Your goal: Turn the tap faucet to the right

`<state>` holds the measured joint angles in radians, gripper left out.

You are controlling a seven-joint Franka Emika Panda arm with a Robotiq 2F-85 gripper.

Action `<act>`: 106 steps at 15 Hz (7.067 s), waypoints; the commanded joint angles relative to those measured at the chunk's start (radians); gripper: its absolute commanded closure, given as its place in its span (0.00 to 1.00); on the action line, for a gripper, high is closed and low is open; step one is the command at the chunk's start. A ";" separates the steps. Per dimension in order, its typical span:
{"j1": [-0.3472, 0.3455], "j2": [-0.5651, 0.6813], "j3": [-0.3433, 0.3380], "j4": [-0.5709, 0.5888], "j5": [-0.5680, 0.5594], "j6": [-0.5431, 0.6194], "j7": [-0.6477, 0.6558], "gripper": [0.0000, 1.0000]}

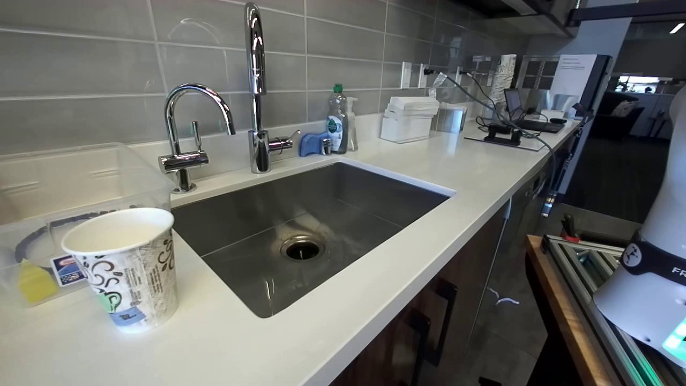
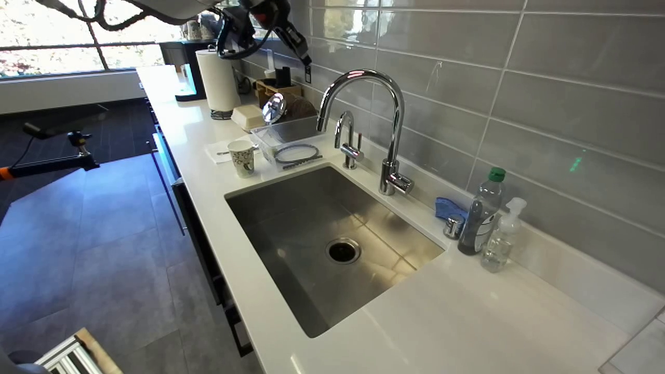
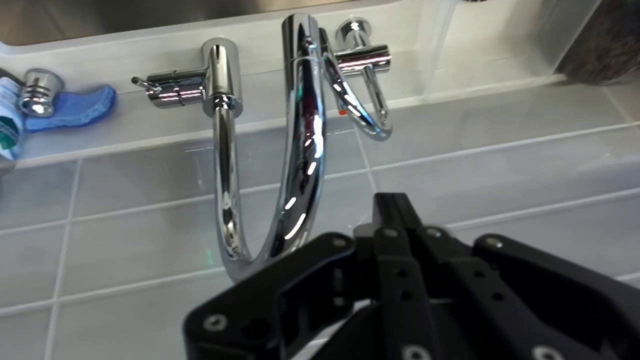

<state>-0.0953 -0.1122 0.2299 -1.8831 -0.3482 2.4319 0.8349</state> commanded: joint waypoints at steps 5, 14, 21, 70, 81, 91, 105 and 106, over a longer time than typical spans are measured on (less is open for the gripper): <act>0.036 0.048 -0.037 0.003 -0.223 -0.041 0.292 0.99; 0.093 0.082 -0.053 0.004 -0.261 -0.038 0.421 1.00; 0.142 0.140 -0.082 0.026 -0.435 -0.039 0.635 1.00; 0.129 0.192 -0.226 0.101 -0.664 -0.322 0.725 1.00; 0.078 0.205 -0.276 0.122 -0.664 -0.213 0.643 1.00; 0.062 0.146 -0.276 0.099 -0.334 -0.331 0.242 1.00; 0.062 0.114 -0.259 0.255 0.024 -1.055 -0.324 0.20; 0.060 0.120 -0.262 0.275 0.048 -1.092 -0.366 0.13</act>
<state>-0.0283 -0.0128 -0.0236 -1.6715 -0.3807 1.4410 0.5879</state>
